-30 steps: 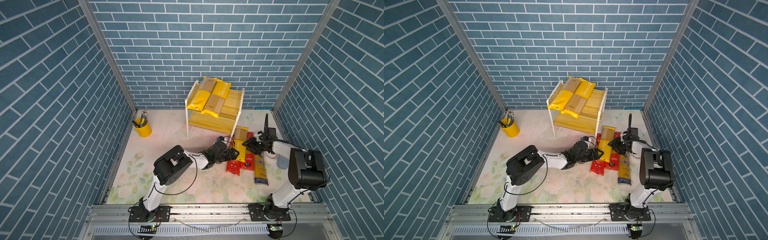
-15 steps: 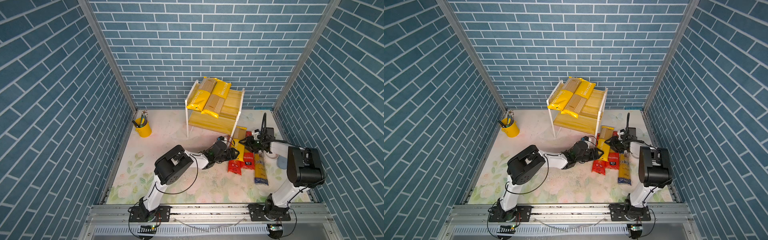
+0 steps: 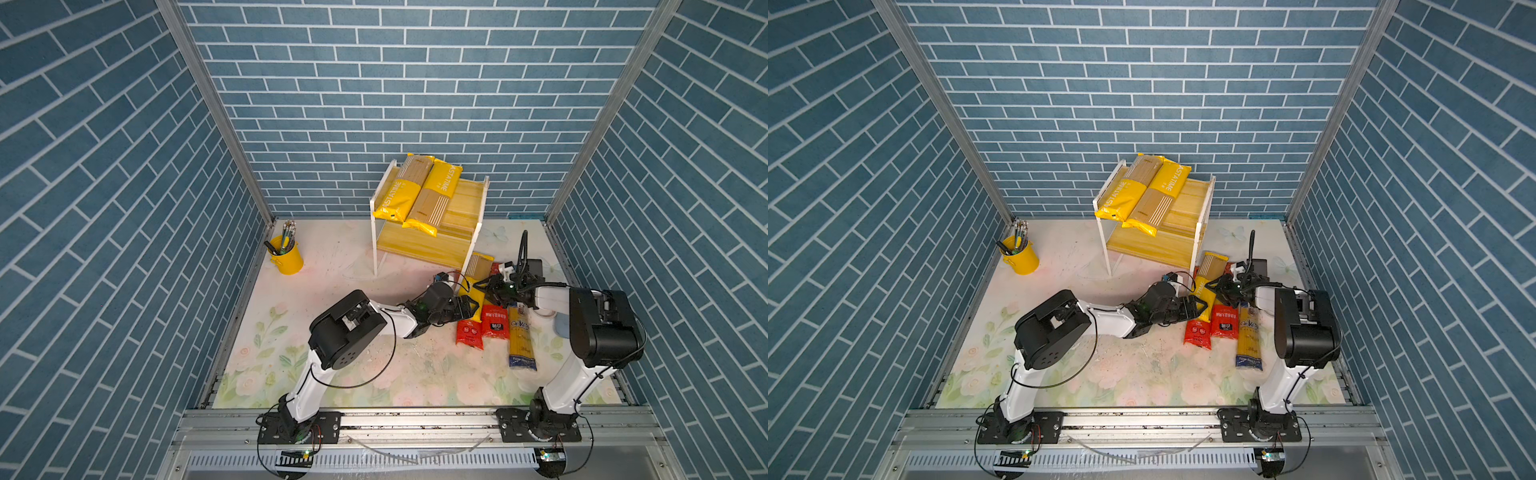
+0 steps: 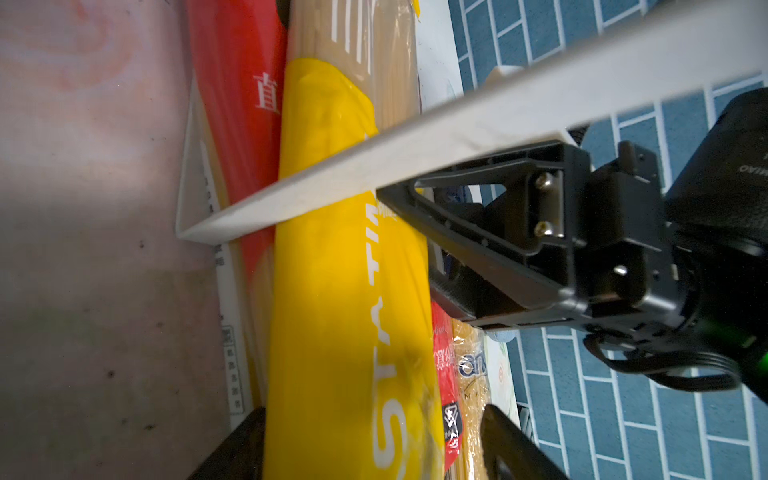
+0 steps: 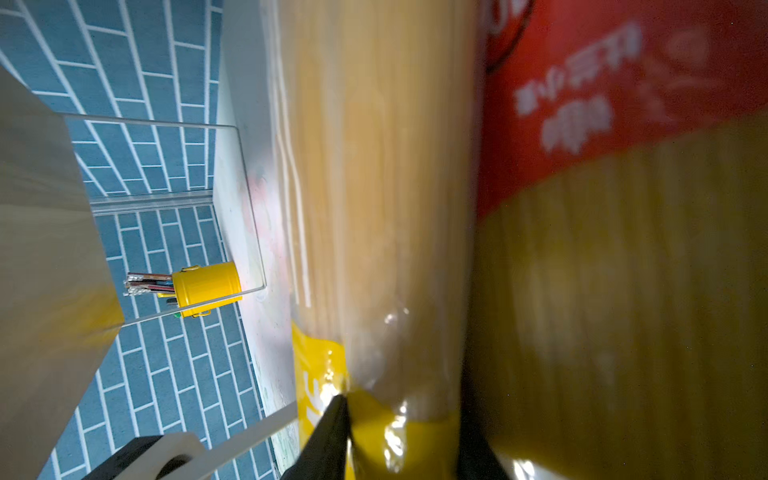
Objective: Arrange pasta packages on shelves
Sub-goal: Pick up the pasta bag, then place the pasta bag on the shelf.
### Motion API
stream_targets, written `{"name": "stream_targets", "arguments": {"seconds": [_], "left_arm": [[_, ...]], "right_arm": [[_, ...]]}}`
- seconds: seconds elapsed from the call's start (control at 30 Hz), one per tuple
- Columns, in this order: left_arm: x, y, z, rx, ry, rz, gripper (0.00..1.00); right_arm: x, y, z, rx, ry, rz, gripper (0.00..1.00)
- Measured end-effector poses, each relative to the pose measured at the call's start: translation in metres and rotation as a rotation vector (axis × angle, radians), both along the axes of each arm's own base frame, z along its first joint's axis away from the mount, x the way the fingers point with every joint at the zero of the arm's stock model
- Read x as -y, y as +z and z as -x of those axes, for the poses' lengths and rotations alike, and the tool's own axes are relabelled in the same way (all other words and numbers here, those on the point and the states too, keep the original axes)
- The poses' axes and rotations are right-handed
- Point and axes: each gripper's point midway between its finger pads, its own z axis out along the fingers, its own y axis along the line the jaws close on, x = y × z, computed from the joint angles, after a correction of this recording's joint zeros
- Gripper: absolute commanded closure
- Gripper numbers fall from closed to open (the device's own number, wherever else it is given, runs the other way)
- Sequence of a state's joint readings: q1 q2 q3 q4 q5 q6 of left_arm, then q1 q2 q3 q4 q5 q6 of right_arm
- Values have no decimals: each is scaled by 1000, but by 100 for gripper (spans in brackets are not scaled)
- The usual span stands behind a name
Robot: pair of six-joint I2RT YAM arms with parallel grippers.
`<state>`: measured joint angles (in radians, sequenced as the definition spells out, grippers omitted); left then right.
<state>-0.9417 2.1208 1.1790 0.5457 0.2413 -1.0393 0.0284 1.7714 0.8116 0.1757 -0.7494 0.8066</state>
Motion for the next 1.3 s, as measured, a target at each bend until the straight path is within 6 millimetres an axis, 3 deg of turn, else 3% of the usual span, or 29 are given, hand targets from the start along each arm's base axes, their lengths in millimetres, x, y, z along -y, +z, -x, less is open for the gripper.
{"name": "stream_targets", "arguments": {"seconds": [0.17,0.37,0.57,0.73,0.87,1.07,1.17,1.3], "left_arm": [[-4,-1,4,5,-2,8,17],[-25,10,20,0,-5,10,13],[-41,45,29,44,8,77,13],[-53,59,33,57,27,89,13],[-67,99,34,132,49,83,12],[-108,168,36,294,119,14,11],[-129,188,36,356,162,-61,10],[-156,199,37,412,206,-158,9]], "right_arm": [[1,4,-3,27,-35,-44,86],[17,19,7,15,-107,-69,92],[39,56,20,14,-188,-82,95],[44,96,39,22,-205,-75,97],[48,148,53,34,-207,-40,98],[49,269,66,220,-198,-5,100],[48,325,71,324,-194,-10,100],[38,387,69,424,-165,-21,100]]}}
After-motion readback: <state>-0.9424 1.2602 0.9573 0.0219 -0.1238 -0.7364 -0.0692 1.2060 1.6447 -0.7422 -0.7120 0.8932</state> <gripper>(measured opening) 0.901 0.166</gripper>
